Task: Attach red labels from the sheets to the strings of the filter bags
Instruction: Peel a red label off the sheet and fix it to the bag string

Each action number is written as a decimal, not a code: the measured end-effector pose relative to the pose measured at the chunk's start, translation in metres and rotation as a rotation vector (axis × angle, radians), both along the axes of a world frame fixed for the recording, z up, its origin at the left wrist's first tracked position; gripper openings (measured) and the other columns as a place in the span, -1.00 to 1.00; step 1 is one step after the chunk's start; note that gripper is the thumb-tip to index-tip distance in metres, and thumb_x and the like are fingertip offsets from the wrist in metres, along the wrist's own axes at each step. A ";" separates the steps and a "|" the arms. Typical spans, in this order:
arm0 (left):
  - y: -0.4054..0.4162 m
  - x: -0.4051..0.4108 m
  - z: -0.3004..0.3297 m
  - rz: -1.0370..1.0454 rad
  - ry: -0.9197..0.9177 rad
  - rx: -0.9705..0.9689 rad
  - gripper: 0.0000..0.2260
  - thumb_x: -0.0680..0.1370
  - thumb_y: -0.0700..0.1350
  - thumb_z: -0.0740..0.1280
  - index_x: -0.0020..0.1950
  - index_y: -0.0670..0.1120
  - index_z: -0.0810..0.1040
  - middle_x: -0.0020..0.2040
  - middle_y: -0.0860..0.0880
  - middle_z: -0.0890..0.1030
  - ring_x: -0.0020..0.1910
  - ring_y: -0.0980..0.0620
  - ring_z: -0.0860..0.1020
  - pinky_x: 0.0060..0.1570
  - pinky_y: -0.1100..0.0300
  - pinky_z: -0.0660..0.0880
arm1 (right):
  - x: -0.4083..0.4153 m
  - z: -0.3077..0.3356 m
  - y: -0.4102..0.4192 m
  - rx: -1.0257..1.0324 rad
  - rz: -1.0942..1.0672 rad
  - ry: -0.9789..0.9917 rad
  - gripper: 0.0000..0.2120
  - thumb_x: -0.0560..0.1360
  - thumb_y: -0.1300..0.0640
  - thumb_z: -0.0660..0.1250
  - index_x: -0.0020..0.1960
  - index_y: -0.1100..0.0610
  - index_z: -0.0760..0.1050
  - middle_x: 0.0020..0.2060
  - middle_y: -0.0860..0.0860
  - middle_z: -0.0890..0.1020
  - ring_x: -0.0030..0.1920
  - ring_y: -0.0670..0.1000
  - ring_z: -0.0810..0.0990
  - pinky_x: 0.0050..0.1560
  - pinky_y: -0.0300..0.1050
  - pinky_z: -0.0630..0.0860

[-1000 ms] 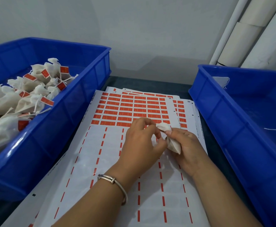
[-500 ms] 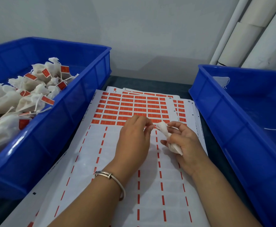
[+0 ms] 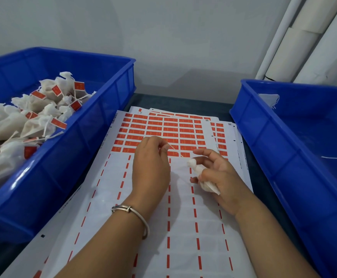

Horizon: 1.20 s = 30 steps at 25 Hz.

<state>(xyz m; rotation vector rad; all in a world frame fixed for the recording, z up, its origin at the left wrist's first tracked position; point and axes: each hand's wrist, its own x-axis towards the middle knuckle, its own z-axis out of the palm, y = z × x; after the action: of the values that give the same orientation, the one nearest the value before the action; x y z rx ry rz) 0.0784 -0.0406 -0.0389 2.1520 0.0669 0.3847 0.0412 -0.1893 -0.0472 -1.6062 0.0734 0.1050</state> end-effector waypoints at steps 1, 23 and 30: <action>0.000 -0.001 0.001 -0.007 -0.006 0.002 -0.89 0.54 -0.07 0.29 -0.05 0.13 0.39 -0.09 0.17 0.41 -0.17 0.15 0.43 -0.23 0.52 0.20 | -0.001 0.001 -0.001 -0.012 0.066 0.001 -0.61 0.43 0.25 0.33 0.12 -0.20 0.51 -0.01 -0.31 0.62 0.03 -0.08 0.63 -0.12 -0.22 0.59; -0.025 0.037 -0.028 -0.354 0.262 0.503 -0.30 0.44 0.32 0.26 0.48 0.05 0.19 0.53 0.05 0.12 0.48 -0.05 0.16 0.37 -0.02 0.19 | 0.044 0.014 -0.021 0.411 -0.075 0.152 -0.80 0.51 0.16 0.32 -0.23 0.11 0.67 -0.45 0.04 0.51 -0.47 -0.06 0.47 -0.41 -0.23 0.48; -0.021 0.047 -0.049 -0.354 0.177 0.660 -0.27 0.45 0.41 0.09 0.51 0.05 0.14 0.52 0.07 0.14 0.50 0.01 0.08 0.40 0.02 0.01 | 0.051 -0.004 -0.026 0.607 -0.052 0.185 -0.90 0.37 0.10 0.40 -0.19 0.11 0.67 -0.44 0.03 0.48 -0.48 -0.08 0.43 -0.46 -0.27 0.41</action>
<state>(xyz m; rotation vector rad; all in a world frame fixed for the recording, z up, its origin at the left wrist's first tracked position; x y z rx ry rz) 0.1252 -0.0617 -0.0882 2.7751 -0.3880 -0.0040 0.0924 -0.2153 -0.0514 -0.9852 0.2063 0.2131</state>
